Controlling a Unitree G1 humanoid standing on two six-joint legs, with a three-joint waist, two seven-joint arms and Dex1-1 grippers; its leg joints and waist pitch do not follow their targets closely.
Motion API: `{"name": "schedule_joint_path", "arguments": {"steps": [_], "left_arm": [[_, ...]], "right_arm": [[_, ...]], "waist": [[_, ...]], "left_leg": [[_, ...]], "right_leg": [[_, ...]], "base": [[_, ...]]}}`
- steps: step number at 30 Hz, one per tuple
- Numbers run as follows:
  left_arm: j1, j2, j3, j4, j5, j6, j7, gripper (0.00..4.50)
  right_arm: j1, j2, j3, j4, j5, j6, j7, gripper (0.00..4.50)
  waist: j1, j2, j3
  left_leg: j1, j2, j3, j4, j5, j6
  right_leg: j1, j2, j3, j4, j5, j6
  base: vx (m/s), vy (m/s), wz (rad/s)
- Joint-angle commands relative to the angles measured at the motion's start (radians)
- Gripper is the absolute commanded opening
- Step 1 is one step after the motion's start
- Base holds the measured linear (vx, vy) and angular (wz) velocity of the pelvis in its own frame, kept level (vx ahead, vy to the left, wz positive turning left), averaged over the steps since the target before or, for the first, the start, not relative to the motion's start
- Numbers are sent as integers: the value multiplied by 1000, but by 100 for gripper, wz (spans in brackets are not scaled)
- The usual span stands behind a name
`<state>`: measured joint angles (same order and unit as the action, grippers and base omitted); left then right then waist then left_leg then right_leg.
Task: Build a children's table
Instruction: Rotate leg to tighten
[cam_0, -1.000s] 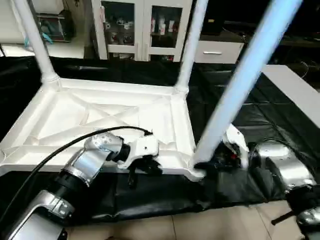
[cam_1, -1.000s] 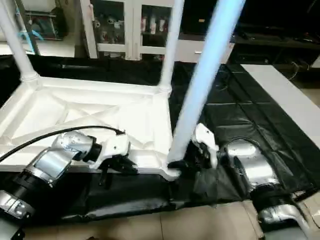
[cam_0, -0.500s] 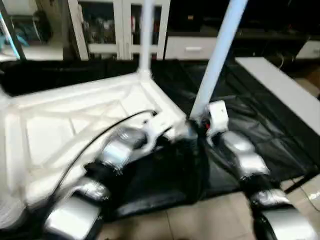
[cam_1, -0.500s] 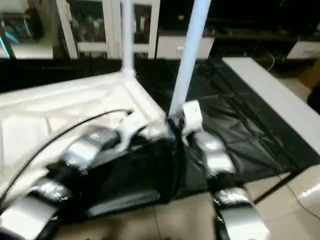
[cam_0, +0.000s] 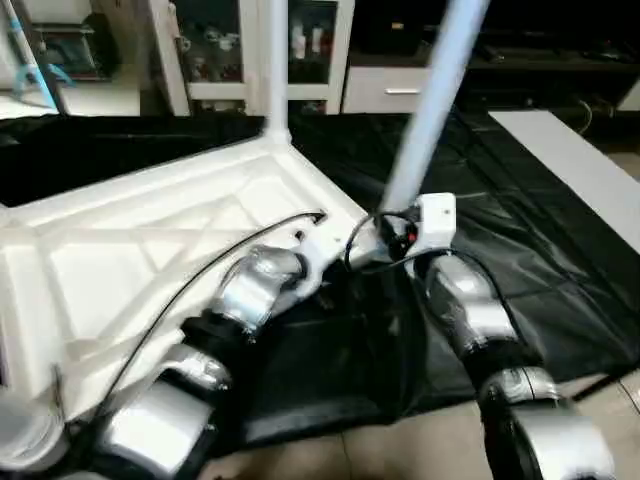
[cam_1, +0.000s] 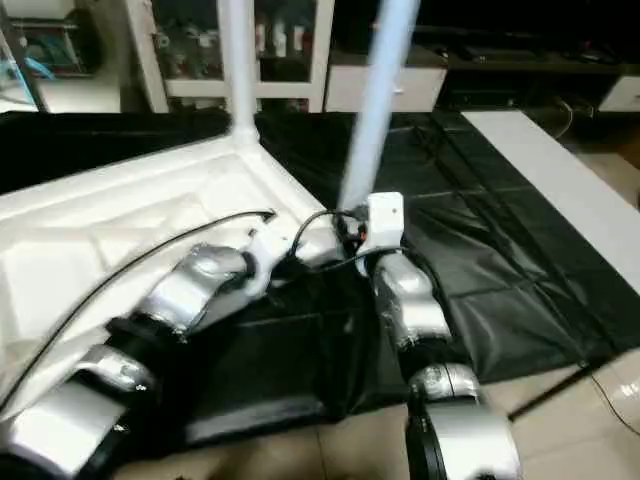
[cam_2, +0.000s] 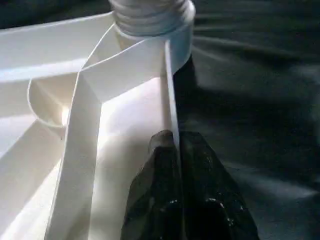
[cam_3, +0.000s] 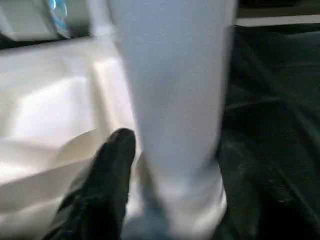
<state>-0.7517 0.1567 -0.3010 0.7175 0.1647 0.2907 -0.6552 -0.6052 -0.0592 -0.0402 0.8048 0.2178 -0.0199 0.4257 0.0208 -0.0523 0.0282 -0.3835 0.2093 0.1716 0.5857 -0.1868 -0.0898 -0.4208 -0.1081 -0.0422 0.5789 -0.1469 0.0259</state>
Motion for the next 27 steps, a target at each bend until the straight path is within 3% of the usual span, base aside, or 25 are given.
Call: {"name": "schedule_joint_path", "arguments": {"steps": [1,2,4,5,6,9,10,13,14,15,16,18,19,21,23,25,26,27], "left_arm": [[27,10,-7,-75,-4,-65,-43,0],[43,26,-14,-96,-8,-60,-76,0],[65,51,-21,-126,-14,-52,-121,0],[95,92,-31,-166,-24,-38,-183,0],[95,92,-31,-166,-24,-38,-183,0],[136,170,-56,-212,-45,-39,-309,0],[150,200,-65,-223,-54,-55,-358,0],[168,239,-77,-244,-71,-65,-425,0],[183,271,-82,-256,-88,-94,-485,0],[186,279,-82,-260,-91,-96,-500,0],[191,290,-81,-263,-93,-95,-516,0],[199,311,-85,-265,-92,-118,-548,0],[204,321,-87,-267,-93,-128,-564,0],[218,339,-92,-287,-111,-146,-607,0],[248,368,-104,-334,-160,-173,-697,0],[251,371,-105,-338,-165,-177,-708,0],[256,375,-111,-361,-177,-159,-731,0],[260,377,-115,-378,-185,-145,-745,0]], "right_arm": [[36,-7,51,-91,33,46,113,300],[57,-32,54,-133,41,57,133,311],[88,-74,58,-193,52,80,167,330],[132,-142,63,-279,63,117,238,343],[132,-142,63,-279,63,117,238,350],[210,-278,91,-416,84,169,406,371],[245,-337,106,-473,100,193,485,383],[292,-411,122,-544,118,215,586,395],[344,-487,129,-616,136,246,674,425],[359,-507,131,-635,141,255,697,425],[379,-536,130,-662,149,270,727,425],[408,-574,128,-689,147,278,746,444],[419,-586,124,-696,143,276,746,444],[422,-586,114,-696,137,272,726,444],[414,-575,123,-682,104,232,683,444],[415,-576,124,-687,99,231,682,444],[403,-563,146,-675,79,218,680,444],[395,-554,161,-666,66,210,680,444]], "waist": [[7,3,-59],[10,2,-64],[19,3,-68],[28,5,-63],[31,5,-62],[40,1,-59],[43,1,-54],[45,0,-49],[40,0,-43],[40,0,-43],[41,0,-41],[38,-3,-39],[38,4,-38],[30,1,-42],[28,8,-43],[26,7,-45],[29,12,-46],[28,10,-47]], "left_leg": [[-3,8,5,-79,-190,71],[10,12,10,-69,-145,79],[11,9,14,-61,-52,106],[16,8,19,-58,-36,126],[14,9,18,-59,-36,133],[14,10,20,-61,-85,133],[15,14,20,-67,-141,121],[15,14,20,-72,-192,94],[16,13,18,-78,-266,65],[16,13,18,-78,-266,65],[19,17,15,-82,-313,56],[17,18,12,-85,-352,37],[21,18,10,-87,-365,30],[18,16,8,-88,-362,16],[22,17,9,-87,-350,11],[22,17,11,-85,-331,12],[26,17,13,-83,-320,18],[24,17,14,-83,-304,19]], "right_leg": [[64,-17,8,-47,-166,-195],[56,-18,12,-40,-93,-236],[58,-11,13,-26,32,-276],[53,-7,14,-25,63,-288],[58,-7,13,-23,64,-287],[58,-10,14,-30,-1,-274],[53,-13,17,-36,-73,-256],[51,-13,18,-45,-162,-229],[46,-14,18,-56,-271,-204],[46,-14,18,-56,-271,-204],[42,-16,20,-63,-323,-175],[41,-18,18,-69,-391,-155],[38,-19,19,-70,-406,-152],[40,-18,19,-69,-398,-149],[37,-16,20,-65,-353,-166],[38,-12,20,-58,-299,-185],[37,-11,20,-56,-267,-199],[39,-11,20,-51,-241,-210]], "base": [[0,0,0],[0,0,0],[26,-4,0],[0,0,0],[0,0,0],[0,0,0],[0,0,0],[0,0,0],[0,0,0],[0,0,0],[0,0,0],[0,0,0],[0,0,0],[0,0,0],[0,0,0],[0,0,0],[0,0,0],[0,0,0]]}}
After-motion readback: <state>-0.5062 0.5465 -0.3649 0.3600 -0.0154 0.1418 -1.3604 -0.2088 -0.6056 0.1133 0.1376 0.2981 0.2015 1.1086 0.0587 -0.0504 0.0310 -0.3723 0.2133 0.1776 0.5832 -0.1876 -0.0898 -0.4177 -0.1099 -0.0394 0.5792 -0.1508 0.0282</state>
